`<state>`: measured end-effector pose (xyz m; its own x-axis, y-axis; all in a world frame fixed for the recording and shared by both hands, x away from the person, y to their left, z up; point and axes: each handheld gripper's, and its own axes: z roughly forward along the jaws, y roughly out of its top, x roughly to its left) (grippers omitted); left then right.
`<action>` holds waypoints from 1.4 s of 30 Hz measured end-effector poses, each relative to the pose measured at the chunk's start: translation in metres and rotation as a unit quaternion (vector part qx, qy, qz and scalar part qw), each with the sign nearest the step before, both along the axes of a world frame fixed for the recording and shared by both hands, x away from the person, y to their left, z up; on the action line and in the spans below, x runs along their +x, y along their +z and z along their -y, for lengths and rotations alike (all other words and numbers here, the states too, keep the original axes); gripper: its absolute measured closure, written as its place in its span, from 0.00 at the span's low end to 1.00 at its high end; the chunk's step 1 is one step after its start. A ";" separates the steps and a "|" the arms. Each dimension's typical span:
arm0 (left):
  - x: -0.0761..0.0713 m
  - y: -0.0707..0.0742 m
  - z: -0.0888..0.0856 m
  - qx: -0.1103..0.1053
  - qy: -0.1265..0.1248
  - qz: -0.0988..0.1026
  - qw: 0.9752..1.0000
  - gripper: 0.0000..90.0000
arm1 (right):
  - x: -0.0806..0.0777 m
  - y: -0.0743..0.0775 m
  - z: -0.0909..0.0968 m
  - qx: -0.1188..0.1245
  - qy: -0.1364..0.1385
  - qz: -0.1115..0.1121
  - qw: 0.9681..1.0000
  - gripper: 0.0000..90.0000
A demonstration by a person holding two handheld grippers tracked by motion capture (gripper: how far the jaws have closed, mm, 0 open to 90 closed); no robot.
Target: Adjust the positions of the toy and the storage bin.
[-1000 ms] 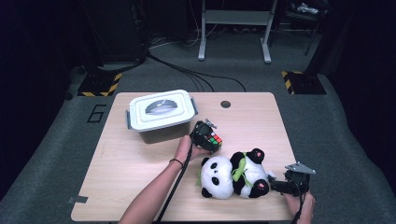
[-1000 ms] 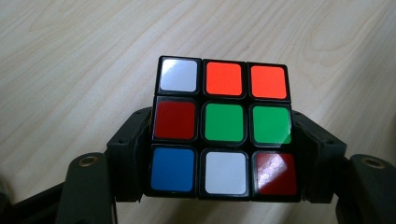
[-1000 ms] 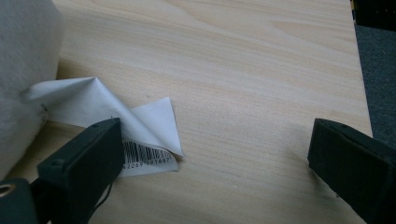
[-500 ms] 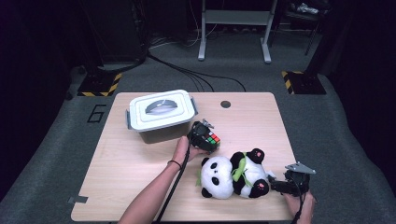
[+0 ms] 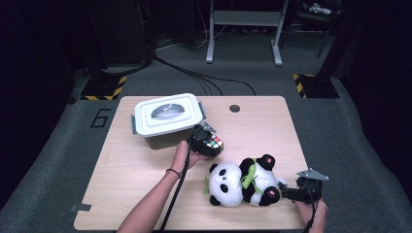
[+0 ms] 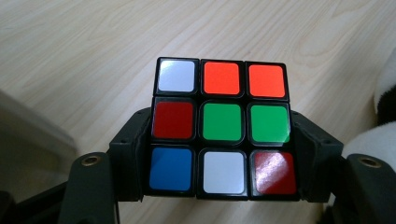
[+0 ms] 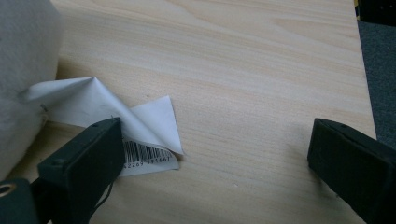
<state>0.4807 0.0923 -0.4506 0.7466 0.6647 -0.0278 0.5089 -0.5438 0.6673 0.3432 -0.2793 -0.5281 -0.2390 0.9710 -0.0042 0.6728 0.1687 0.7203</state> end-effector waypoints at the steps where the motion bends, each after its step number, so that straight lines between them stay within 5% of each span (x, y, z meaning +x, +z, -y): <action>1: -0.002 0.002 -0.002 0.000 0.001 0.001 1.000 0.37 | 0.000 0.000 0.000 0.001 -0.001 -0.001 1.000 0.03; 18: -0.037 0.022 -0.039 0.010 -0.002 0.021 1.000 0.37 | 0.002 0.000 -0.001 0.003 0.004 -0.007 1.000 0.00; 42: -0.079 0.009 -0.098 0.014 0.037 0.024 0.999 0.37 | 0.001 -0.001 0.000 0.000 0.008 -0.007 1.000 0.00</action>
<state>0.4017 0.1898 -0.4416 0.6948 0.7187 0.0263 0.5172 -0.5247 0.6762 0.3445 -0.2791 -0.5287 -0.2541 0.9672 -0.0001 0.6798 0.1787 0.7113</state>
